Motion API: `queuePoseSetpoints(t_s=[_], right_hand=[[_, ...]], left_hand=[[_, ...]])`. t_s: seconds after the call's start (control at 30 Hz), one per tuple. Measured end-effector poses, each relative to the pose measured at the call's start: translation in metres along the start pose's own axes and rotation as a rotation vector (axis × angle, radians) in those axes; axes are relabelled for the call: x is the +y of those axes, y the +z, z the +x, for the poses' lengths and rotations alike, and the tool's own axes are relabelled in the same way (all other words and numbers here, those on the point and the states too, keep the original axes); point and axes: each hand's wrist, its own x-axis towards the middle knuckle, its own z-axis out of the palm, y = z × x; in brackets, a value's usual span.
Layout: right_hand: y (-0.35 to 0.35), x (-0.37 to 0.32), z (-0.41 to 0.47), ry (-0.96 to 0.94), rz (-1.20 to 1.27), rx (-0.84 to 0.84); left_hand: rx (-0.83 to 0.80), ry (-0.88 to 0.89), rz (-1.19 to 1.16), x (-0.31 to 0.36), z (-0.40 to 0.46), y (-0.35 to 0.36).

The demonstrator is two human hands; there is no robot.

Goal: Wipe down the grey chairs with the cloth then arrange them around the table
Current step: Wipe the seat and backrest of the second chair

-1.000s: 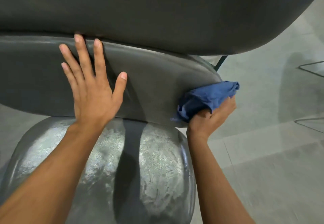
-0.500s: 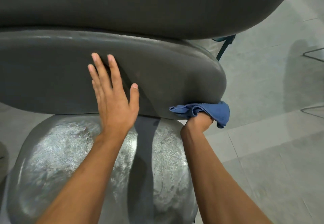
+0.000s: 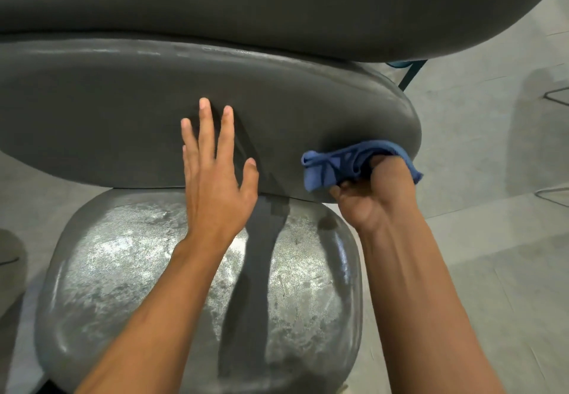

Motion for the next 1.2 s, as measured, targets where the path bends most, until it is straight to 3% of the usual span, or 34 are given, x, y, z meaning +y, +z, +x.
queuePoseSetpoints(t_s=[0.13,0.23,0.37,0.57,0.63,0.77,0.87,0.93,1.2], right_hand=[[0.006,-0.01,0.001,0.008,-0.068,-0.025],[0.012,0.0,-0.002,0.012,-0.222,0.063],[-0.008,0.056,-0.001,-0.363,-0.597,0.274],[-0.033,0.054,0.03,-0.518,-0.349,0.333],[-0.027,0.052,0.02,-0.762,-0.438,0.289],[-0.011,0.046,0.003,-1.279,-0.535,0.044],[-0.001,0.042,0.017,-1.564,-0.842,0.001],[-0.001,0.05,0.035,-1.712,-1.029,-0.007],[-0.071,0.1,0.136,-2.005,-1.816,-0.459]], left_hand=[[-0.016,-0.021,-0.027,0.001,-0.002,-0.004],[-0.018,-0.035,-0.052,0.005,-0.002,-0.005],[-0.011,-0.056,-0.089,0.01,-0.001,-0.006],[0.024,-0.014,-0.078,0.0,-0.003,-0.004],[0.048,-0.019,-0.085,-0.003,-0.004,0.001],[0.084,-0.016,-0.112,-0.006,-0.008,0.011],[0.132,-0.007,-0.124,-0.013,-0.007,0.015],[0.162,-0.005,-0.126,-0.019,-0.006,0.019],[0.234,0.024,-0.096,-0.058,-0.014,0.043]])
